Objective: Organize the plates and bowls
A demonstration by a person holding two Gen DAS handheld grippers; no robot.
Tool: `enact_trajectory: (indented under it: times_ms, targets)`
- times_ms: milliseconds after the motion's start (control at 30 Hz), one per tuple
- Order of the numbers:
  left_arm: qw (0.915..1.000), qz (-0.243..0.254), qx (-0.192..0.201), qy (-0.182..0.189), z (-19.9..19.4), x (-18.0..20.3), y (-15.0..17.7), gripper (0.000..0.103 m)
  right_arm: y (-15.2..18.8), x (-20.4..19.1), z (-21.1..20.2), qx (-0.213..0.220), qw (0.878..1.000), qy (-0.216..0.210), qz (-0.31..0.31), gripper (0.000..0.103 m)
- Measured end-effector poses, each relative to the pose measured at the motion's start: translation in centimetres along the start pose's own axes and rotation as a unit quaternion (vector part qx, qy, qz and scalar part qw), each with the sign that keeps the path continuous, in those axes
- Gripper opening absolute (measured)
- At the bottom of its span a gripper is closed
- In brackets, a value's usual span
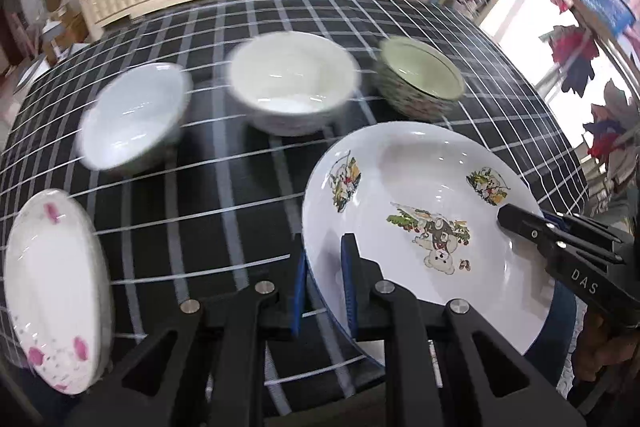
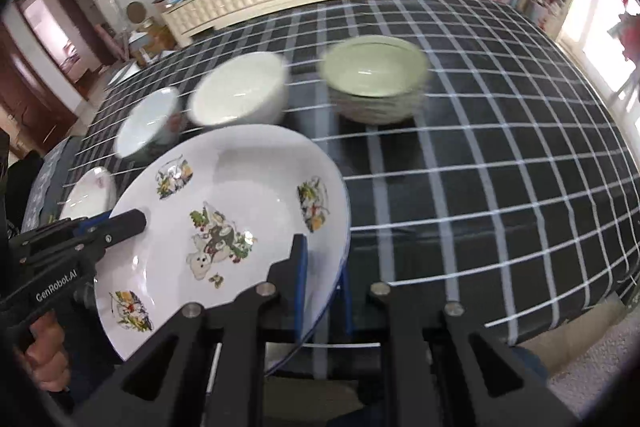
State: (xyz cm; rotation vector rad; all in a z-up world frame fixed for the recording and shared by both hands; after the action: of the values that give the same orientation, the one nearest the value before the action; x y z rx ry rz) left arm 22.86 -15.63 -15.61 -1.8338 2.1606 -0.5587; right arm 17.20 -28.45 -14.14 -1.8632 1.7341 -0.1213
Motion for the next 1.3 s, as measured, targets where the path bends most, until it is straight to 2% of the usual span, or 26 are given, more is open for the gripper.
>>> enact_trajectory:
  times_ms: [367, 700, 933, 1300]
  targets:
    - [0.9956, -0.081, 0.027, -0.038, -5.6, -12.2, 4.1, 0.014, 0.3, -10.4, 2.9, -0.013, 0.997, -0.049, -0.062, 0.019]
    - [0.9870, -0.138, 0.033, -0.076, -8.0, -20.5, 7.7, 0.014, 0.7, -18.0, 6.6, -0.040, 0.991, -0.077, -0.104, 0.019]
    - [0.9819, -0.163, 0.027, -0.093, -8.5, -24.6, 9.9, 0.014, 1.3, -21.3, 7.9, -0.052, 0.988, -0.081, -0.124, 0.019]
    - [0.9785, -0.184, 0.021, -0.091, -8.2, -27.3, 11.0, 0.014, 1.4, -22.8, 9.2, -0.066, 0.986, -0.077, -0.129, 0.019]
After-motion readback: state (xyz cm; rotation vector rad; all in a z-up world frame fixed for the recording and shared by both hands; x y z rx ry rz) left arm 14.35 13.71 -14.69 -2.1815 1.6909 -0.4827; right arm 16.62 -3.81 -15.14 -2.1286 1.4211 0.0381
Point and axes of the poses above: each gripper's, at about its wrist camera, not at the fingertips, and z roughly the way its jaws point, x to its right, y to its underside, the point moved 2 cm from there along z, roughly the way its jaws point, and after that the axes turned 7 degrees about -y, right-handed, at the moved point
